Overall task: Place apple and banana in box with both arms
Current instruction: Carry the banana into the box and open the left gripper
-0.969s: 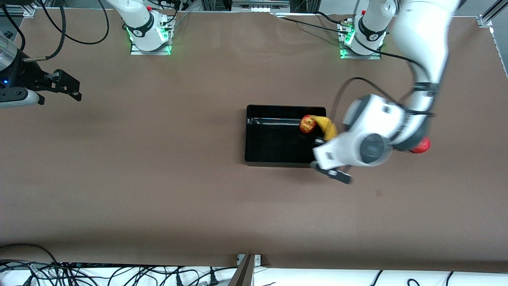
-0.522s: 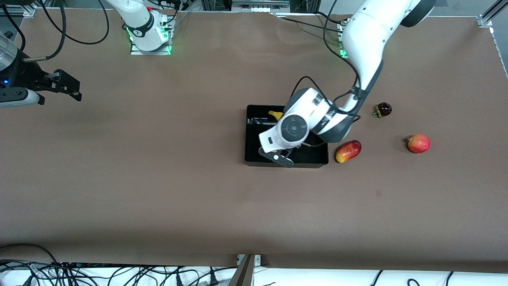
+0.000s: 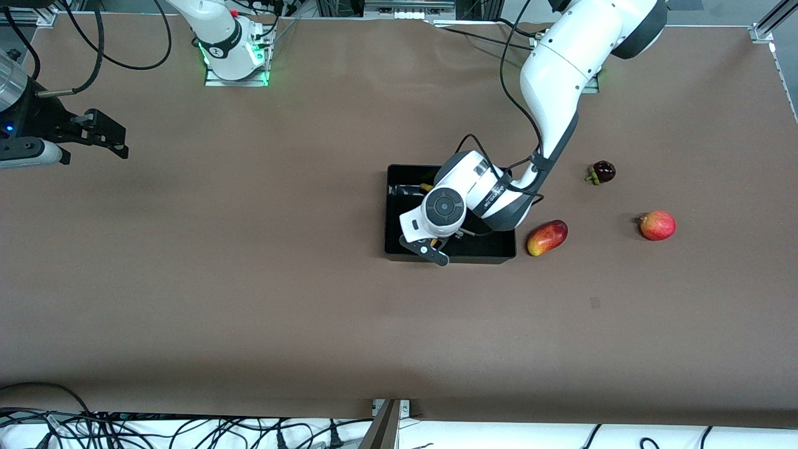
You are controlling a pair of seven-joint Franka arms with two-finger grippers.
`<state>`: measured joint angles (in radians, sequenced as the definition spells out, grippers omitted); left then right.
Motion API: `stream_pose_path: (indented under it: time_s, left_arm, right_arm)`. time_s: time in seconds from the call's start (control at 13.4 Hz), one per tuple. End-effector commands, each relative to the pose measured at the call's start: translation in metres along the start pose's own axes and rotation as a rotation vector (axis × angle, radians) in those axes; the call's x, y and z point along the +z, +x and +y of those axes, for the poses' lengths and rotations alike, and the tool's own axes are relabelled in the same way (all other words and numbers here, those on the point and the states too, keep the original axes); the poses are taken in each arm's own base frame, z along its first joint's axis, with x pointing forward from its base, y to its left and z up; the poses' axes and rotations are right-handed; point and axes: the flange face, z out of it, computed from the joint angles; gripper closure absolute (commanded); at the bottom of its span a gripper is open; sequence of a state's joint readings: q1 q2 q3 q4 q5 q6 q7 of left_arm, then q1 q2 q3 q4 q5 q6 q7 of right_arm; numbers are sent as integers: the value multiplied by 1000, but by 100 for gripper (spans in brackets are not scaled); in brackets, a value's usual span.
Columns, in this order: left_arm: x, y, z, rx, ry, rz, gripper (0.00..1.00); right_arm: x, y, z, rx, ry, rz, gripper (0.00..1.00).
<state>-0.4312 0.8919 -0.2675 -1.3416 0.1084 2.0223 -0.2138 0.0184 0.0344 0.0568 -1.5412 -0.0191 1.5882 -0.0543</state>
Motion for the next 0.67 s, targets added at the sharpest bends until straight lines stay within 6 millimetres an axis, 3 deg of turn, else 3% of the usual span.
stream_pose_path:
  time_s: [0.0, 0.07, 0.22, 0.3, 0.45, 0.6]
  left_arm:
    - [-35, -1, 2, -12, 25, 41, 0]
    - [-59, -5, -4, -22, 31, 44, 0]
    - [-143, -26, -32, -62, 62, 54, 0]
    - [-188, -41, -57, -99, 70, 64, 0]
    - [-264, -79, -123, -201, 82, 74, 0]
    - [-319, -114, -205, -328, 79, 129, 0]
  right_arm:
    - [-5, 2, -2, -11, -10, 7, 0]
    - [-5, 2, -2, -11, -10, 7, 0]
    - [-5, 2, -2, -11, -10, 7, 0]
    - [-5, 2, -2, -11, -10, 7, 0]
    - [-5, 2, -2, -11, -11, 7, 0]
    - [-5, 2, -2, -11, -11, 7, 0]
